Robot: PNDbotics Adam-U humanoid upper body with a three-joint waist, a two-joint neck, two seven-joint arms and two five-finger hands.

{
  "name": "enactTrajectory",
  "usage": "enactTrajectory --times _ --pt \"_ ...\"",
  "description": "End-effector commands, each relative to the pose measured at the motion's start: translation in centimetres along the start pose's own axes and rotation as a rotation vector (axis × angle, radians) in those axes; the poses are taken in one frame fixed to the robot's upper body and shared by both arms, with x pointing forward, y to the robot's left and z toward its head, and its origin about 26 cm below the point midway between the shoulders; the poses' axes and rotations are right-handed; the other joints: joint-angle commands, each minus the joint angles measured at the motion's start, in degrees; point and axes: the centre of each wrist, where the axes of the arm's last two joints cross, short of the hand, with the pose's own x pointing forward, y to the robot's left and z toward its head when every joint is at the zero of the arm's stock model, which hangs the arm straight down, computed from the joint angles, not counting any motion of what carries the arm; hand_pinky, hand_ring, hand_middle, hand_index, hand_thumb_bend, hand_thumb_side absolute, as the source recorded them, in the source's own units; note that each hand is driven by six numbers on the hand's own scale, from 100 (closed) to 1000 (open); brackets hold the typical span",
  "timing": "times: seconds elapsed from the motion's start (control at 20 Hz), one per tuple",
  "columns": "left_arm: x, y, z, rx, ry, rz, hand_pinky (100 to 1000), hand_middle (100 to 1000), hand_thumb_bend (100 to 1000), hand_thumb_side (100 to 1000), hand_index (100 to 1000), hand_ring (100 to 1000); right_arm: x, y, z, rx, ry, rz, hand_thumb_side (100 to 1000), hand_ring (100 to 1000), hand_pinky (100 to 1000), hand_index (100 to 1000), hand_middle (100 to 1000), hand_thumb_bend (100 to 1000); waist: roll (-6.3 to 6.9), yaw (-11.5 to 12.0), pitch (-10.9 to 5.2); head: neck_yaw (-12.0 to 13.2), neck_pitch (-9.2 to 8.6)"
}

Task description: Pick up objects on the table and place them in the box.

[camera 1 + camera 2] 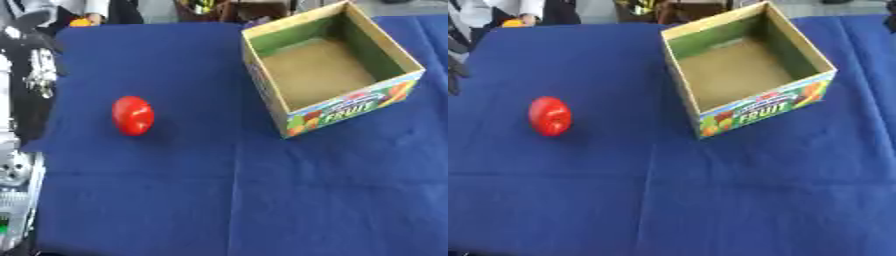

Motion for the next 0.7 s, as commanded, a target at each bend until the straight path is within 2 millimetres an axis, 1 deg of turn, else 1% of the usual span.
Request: enactTrajectory --times 0.05,0.15,0.25,0.35,0.4,0.5,0.6,0.7 --pt "0.7 1.8 -1.5 -0.057 -0.071 -0.129 225 543 100 835 881 411 0.8 -0.3 -0.5 0.006 -0.038 0.007 662 743 694 712 504 233 -0.08 -0.12 -1.11 0.27 0.15" --pt "0.9 2.3 -2.0 -0.100 -0.094 -0.184 246 573 100 831 914 433 0.8 -0.3 -0.5 0.008 -0.038 0.007 662 744 694 712 504 235 -0.09 -0.23 -1.02 0.30 0.16" --pt "1.1 2.5 -2.2 -0.160 -0.117 -0.243 273 600 100 835 871 462 0.8 -0.3 -0.5 0.009 -0.039 0.010 663 744 694 712 504 236 -0.07 -0.22 -0.95 0.30 0.41" --pt "1.0 2.9 -2.5 -0.217 -0.130 -0.312 294 617 100 849 863 478 0.8 -0.4 -0.5 0.008 -0.039 0.012 663 744 694 712 504 237 -0.10 -0.34 -0.96 0.45 0.74" --pt "0.9 3.1 -2.7 -0.243 -0.133 -0.347 309 641 100 865 890 492 0.8 -0.4 -0.5 0.008 -0.039 0.011 663 744 695 712 504 237 -0.10 -0.49 -0.97 0.61 0.98" --pt "0.6 3.6 -3.2 -0.300 -0.140 -0.408 329 671 100 873 908 513 0.8 -0.3 -0.5 0.008 -0.041 0.009 663 744 695 712 504 238 -0.14 -0.81 -0.97 0.89 1.33" --pt "0.3 4.0 -3.6 -0.360 -0.156 -0.458 378 730 100 881 940 566 0.9 -0.3 -0.5 0.009 -0.043 0.009 664 744 695 712 504 241 -0.19 -1.09 -0.90 1.01 1.38" --pt "0.0 4.2 -3.9 -0.418 -0.177 -0.505 415 761 109 879 956 605 0.9 -0.3 -0.5 0.010 -0.044 0.009 665 744 695 712 503 242 -0.22 -1.30 -0.84 1.05 1.25"
